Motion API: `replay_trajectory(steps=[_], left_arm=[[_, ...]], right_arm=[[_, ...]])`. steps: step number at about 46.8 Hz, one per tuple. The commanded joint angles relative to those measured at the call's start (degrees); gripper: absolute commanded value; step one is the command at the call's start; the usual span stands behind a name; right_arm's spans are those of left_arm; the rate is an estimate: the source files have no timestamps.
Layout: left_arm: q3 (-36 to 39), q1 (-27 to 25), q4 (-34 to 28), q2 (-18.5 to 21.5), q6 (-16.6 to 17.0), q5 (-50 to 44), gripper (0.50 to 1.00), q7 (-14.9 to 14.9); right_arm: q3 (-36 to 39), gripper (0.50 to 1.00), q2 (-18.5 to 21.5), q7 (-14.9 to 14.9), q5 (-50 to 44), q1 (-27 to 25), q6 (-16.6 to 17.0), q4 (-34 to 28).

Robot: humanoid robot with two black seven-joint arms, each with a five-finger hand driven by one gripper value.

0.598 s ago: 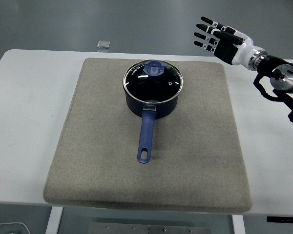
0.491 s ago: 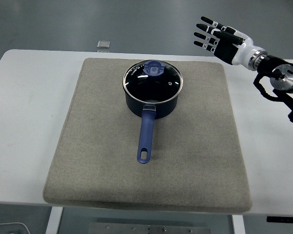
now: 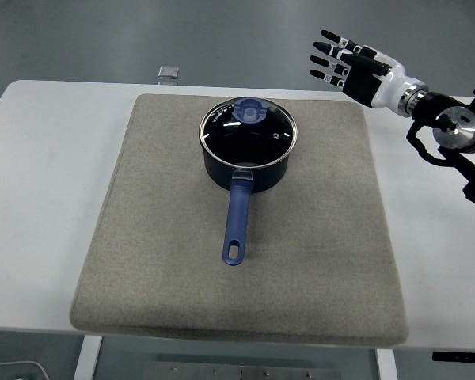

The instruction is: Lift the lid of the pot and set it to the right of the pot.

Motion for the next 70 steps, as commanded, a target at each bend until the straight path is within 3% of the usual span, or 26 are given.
replay_trajectory(steps=[1,21,34,54,59,70], left_arm=[[0.0,0.0,0.0,0.0,0.0,0.0,1.0,0.0],[0.0,0.1,0.0,0.0,0.0,0.0,1.0,-0.1],[0.0,0.0,0.0,0.0,0.0,0.0,1.0,0.0],[0.0,0.0,0.0,0.0,0.0,0.0,1.0,0.0],[0.0,0.0,0.0,0.0,0.0,0.0,1.0,0.0],[0.0,0.1,0.0,0.0,0.0,0.0,1.0,0.0]], right_arm=[[-0.1,0.913,0.0,0.0,-1.1,0.1,0.1,0.0],[-0.2,0.913,-1.1,0.0,-12.2,0.8,1.8,0.1],[-0.3,0.911,-1.1,2.5,-25.8,4.4,2.7,0.6],[-2.0,0.911,0.8,2.5,-42.1,11.2,3.3,1.1],[-4.2,0.911,2.7,2.5,-45.2,12.9,3.1,2.2],[-6.6,0.911,2.8,2.5,-50.6,14.7,2.7,5.2]])
